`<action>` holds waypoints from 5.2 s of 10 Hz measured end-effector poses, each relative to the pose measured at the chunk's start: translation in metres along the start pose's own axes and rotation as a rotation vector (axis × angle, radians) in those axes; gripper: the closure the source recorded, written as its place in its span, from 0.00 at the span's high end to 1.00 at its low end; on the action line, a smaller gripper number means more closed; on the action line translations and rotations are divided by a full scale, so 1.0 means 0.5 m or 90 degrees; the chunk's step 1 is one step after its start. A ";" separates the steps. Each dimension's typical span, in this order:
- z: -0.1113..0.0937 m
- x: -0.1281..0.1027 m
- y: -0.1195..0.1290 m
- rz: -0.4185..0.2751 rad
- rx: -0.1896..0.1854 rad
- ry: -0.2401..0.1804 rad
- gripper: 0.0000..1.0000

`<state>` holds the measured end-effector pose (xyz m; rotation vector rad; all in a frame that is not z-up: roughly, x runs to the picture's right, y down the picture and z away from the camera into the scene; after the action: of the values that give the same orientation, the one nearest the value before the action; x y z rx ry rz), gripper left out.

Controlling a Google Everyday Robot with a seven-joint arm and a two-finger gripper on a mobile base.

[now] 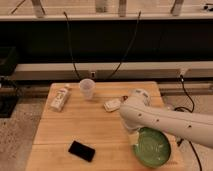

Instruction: Push the eraser across the table

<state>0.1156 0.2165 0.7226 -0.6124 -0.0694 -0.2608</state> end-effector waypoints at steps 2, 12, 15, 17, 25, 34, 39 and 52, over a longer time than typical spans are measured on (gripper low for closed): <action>0.023 -0.006 0.000 -0.001 -0.005 -0.007 0.80; 0.080 -0.023 -0.007 -0.013 -0.022 -0.037 0.80; 0.094 -0.025 -0.009 -0.018 -0.028 -0.047 0.77; 0.105 -0.031 -0.010 -0.022 -0.033 -0.054 0.68; 0.139 -0.057 -0.009 -0.060 -0.063 -0.079 0.02; 0.175 -0.185 -0.021 -0.168 -0.081 -0.077 0.01; 0.183 -0.279 -0.032 -0.237 -0.085 -0.074 0.01; 0.183 -0.384 -0.050 -0.304 -0.083 -0.065 0.01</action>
<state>-0.0751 0.2921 0.7840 -0.7342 -0.3013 -0.7009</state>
